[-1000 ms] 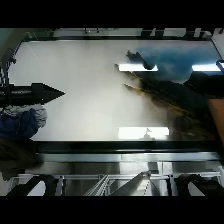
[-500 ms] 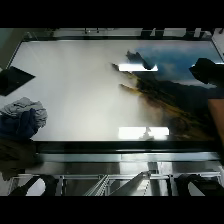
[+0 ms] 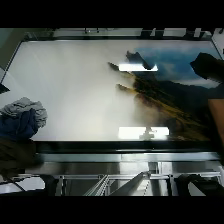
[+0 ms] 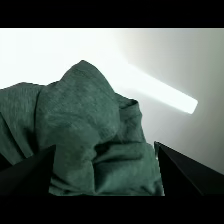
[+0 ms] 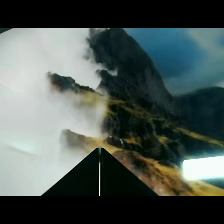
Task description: Fold the shirts.
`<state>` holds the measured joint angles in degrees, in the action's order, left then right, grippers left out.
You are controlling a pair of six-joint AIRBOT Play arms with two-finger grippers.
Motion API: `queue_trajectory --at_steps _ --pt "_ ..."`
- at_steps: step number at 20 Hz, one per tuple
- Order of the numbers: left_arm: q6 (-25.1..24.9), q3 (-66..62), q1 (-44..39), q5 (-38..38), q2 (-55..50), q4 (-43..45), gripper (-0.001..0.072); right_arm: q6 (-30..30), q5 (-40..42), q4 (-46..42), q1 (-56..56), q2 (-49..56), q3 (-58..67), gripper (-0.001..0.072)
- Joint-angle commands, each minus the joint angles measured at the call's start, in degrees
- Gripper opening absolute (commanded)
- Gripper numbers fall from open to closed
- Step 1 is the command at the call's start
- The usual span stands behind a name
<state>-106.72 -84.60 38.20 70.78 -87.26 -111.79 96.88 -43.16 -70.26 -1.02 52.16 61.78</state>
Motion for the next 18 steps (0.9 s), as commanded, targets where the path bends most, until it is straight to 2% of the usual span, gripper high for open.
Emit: queue_trajectory --at_steps 1,5,7,11,12,13,14,16,18 --pt "0.3 -5.3 0.7 2.3 -10.4 1.3 0.0720 0.0 -0.3 0.0 0.0 1.4 0.0 0.0014" --pt "0.4 -11.2 0.5 13.2 -18.6 1.3 0.0720 0.0 -0.2 1.7 0.0 2.9 0.0 0.0014" --pt "2.1 -12.7 0.5 16.8 -21.0 2.6 0.0720 0.0 -0.2 3.4 0.0 3.7 0.0 0.0014" --pt "2.7 -13.0 -2.8 20.7 -22.9 13.4 0.0720 0.0 -0.2 3.7 0.0 4.5 0.0 0.0014" --pt "2.7 -13.0 -3.9 20.8 -23.0 14.4 0.0637 0.0 -0.2 3.7 0.0 4.7 0.0 0.0014" --pt "2.7 -13.2 -5.1 20.8 -23.0 14.7 0.0395 0.0 -0.2 3.7 0.0 4.7 0.0 0.0014" --pt "2.5 -14.0 -6.2 21.0 -23.0 14.7 0.0001 0.0 -0.2 3.7 0.0 4.7 0.0 0.0014" --pt "2.0 -17.4 -8.7 22.0 -22.9 13.1 0.0021 0.0 -0.2 3.7 0.0 4.7 0.0 0.0014" --pt "1.2 -20.8 -11.3 20.8 -21.0 3.6 0.0022 0.0 -0.2 3.7 0.0 4.7 0.0 0.0014"
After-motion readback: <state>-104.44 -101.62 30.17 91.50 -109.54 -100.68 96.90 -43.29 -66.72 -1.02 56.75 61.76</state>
